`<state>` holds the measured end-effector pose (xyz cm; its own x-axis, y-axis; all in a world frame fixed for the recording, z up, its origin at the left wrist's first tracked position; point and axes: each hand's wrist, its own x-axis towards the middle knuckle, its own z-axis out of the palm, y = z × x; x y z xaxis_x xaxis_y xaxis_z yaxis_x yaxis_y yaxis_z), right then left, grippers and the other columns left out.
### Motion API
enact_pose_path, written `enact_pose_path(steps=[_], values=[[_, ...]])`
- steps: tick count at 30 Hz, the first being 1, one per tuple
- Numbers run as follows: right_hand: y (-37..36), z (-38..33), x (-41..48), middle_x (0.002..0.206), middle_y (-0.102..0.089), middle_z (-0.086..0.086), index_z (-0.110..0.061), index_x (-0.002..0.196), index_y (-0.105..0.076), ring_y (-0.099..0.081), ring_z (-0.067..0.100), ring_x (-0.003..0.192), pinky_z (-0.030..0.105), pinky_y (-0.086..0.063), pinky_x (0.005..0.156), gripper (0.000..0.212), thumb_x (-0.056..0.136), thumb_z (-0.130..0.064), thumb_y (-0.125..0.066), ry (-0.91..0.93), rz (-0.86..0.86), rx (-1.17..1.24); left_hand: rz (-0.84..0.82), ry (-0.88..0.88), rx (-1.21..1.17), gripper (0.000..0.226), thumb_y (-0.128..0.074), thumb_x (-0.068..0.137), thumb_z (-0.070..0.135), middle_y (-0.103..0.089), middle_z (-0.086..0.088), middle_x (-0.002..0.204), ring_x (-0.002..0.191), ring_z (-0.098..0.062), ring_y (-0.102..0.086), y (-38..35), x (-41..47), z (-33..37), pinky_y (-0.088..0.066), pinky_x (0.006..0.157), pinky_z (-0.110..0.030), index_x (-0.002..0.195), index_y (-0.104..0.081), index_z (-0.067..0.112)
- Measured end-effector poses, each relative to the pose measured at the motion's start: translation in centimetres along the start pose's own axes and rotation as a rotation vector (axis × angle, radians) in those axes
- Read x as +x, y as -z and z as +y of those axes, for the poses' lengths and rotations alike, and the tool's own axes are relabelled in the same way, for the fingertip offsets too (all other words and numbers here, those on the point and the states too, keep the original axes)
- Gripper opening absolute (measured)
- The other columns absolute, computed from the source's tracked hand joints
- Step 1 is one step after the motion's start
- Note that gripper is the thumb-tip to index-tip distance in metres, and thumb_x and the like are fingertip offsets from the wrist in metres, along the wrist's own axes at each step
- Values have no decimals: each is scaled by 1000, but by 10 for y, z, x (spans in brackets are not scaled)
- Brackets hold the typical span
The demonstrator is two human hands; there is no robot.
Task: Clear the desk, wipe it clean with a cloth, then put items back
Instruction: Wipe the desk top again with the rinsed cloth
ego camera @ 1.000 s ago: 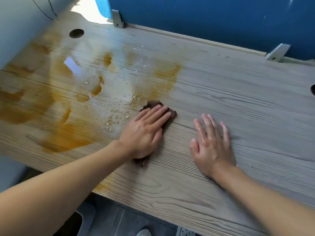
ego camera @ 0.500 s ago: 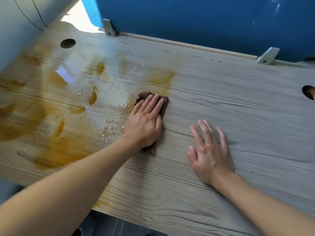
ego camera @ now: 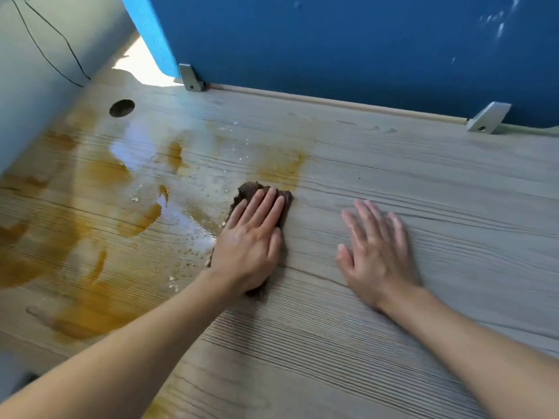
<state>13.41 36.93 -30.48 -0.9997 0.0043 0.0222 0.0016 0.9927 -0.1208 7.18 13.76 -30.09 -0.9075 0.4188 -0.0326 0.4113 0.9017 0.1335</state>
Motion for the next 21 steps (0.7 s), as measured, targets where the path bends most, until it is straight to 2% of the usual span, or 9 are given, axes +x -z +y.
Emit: enact_pose_path(steps=[3,7,9,12,14,15,17,19,21], values=[[0,-1,-2,156,-36,15,-9,144,-49,-28,27,148,53,-19,119,67,89,-43,-33,8,-5,-12,-44,-250,-17,61,-27,101,39,-9,3,166,154,-13,-1,0,-44,18,-15,123,-43,159,-18,21],[4,-3,0,156,-38,16,-8,143,-50,-30,28,147,55,-23,118,67,89,-42,-33,18,-20,-36,-126,-539,-62,60,-33,101,34,-12,3,166,154,-15,-5,6,-59,14,-12,124,-40,158,-21,22],[3,-4,-1,156,-37,16,-7,144,-49,-30,28,147,55,-22,118,67,88,-42,-33,14,-20,-41,-111,-468,-69,60,-31,99,34,-15,3,166,153,-13,-8,4,-33,8,-13,124,-41,158,-24,23],[4,-3,-2,157,-36,15,-8,146,-47,-28,27,148,55,-21,119,67,89,-42,-31,14,-33,-56,-4,-92,-60,62,-24,97,38,-17,5,165,153,-9,-8,2,12,8,-17,123,-42,158,-24,26],[5,-3,-2,157,-36,15,-8,146,-47,-28,27,148,55,-21,119,67,90,-42,-31,11,-33,-57,37,15,-38,62,-22,97,38,-16,5,165,153,-8,-6,-2,18,14,-16,123,-41,158,-23,25],[5,-3,-2,157,-36,15,-8,145,-48,-28,27,148,55,-21,119,67,89,-42,-31,15,-37,-56,51,-15,-33,62,-24,98,38,-16,3,165,153,-10,-7,-3,11,18,-18,123,-42,158,-23,23],[5,-3,-2,156,-37,15,-8,144,-50,-29,27,147,55,-22,118,68,88,-42,-32,17,-38,-51,13,-205,-36,62,-29,99,37,-15,1,165,153,-14,-7,-2,-17,25,-19,122,-45,158,-23,20],[5,-4,0,156,-38,15,-8,143,-51,-30,27,147,55,-22,118,67,88,-42,-33,16,-32,-52,-87,-443,-43,61,-32,101,36,-11,2,166,154,-15,-3,2,-44,29,-14,124,-43,159,-19,20],[6,-4,0,156,-38,15,-8,143,-51,-29,27,147,55,-22,118,67,88,-42,-33,17,-35,-53,-147,-592,-63,61,-33,101,34,-10,4,166,154,-14,-3,6,-37,17,-11,124,-40,159,-18,22]])
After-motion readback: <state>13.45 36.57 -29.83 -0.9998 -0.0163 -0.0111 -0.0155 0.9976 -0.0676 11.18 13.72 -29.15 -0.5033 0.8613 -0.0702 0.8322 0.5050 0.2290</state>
